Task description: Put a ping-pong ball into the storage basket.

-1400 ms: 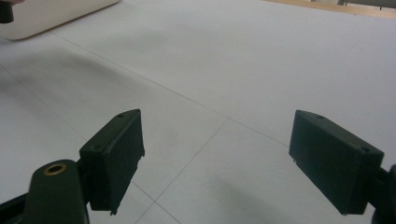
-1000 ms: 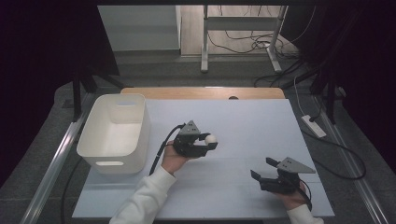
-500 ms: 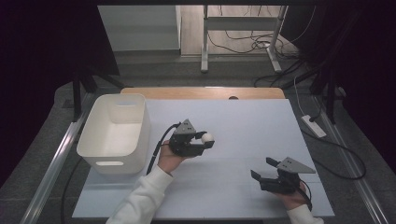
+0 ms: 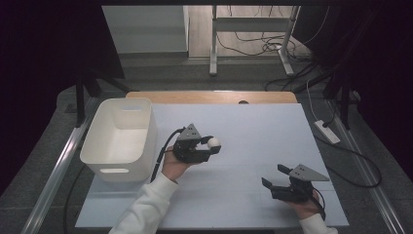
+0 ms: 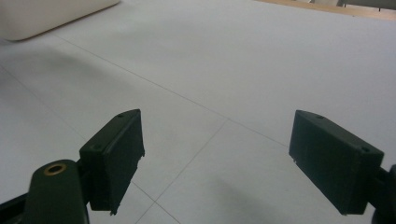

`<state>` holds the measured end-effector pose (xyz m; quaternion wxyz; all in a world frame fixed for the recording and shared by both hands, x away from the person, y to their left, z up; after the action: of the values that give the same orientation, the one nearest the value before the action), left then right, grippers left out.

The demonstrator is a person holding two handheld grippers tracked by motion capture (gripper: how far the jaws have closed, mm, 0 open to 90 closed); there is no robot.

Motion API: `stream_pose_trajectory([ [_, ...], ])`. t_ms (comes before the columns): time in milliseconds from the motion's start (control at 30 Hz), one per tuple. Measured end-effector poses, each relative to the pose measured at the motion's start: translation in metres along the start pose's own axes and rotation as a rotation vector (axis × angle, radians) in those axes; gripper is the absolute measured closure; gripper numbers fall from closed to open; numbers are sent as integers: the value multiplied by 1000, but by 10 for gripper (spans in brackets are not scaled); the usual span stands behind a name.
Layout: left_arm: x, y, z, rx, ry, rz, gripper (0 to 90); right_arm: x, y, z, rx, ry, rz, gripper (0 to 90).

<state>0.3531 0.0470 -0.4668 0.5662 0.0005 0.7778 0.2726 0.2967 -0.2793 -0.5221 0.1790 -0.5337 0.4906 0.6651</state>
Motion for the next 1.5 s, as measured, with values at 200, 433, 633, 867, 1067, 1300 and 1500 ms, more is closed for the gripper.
stream_pose_trajectory([
  [200, 0, 3, 0, -5, 5, -9, 509, 0, 0, 0, -1, 0, -1, 180],
  [433, -3, 7, 1, -14, 11, -27, 508, 0, 1, 0, -1, -2, -3, 180],
  [633, -3, 13, 2, -30, 15, -36, 508, 0, 1, 0, -3, -2, -3, 180],
  [867, -3, 19, 5, -41, 22, -53, 508, 0, 1, 0, -2, -2, -4, 180],
  [1067, -5, 26, 6, -49, 23, -73, 508, 0, 2, 0, -2, 0, -5, 180],
  [1300, -6, 31, 8, -60, 26, -87, 508, -1, 2, 1, -4, -1, -8, 180],
  [1500, -8, 36, 9, -67, 26, -100, 508, -1, 2, 0, -5, -2, -9, 180],
])
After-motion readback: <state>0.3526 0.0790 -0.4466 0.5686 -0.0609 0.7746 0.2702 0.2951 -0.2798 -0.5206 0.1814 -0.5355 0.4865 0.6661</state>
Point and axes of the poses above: each handheld gripper's, and its own axes: y roughly backward along the jaws, x roughly out of its underside, z roughly to its left, the point moved 3 cm from there along -y, roughly forward along the jaws, and after that the axes turned 10 degrees about x, right-handed, at the moved point
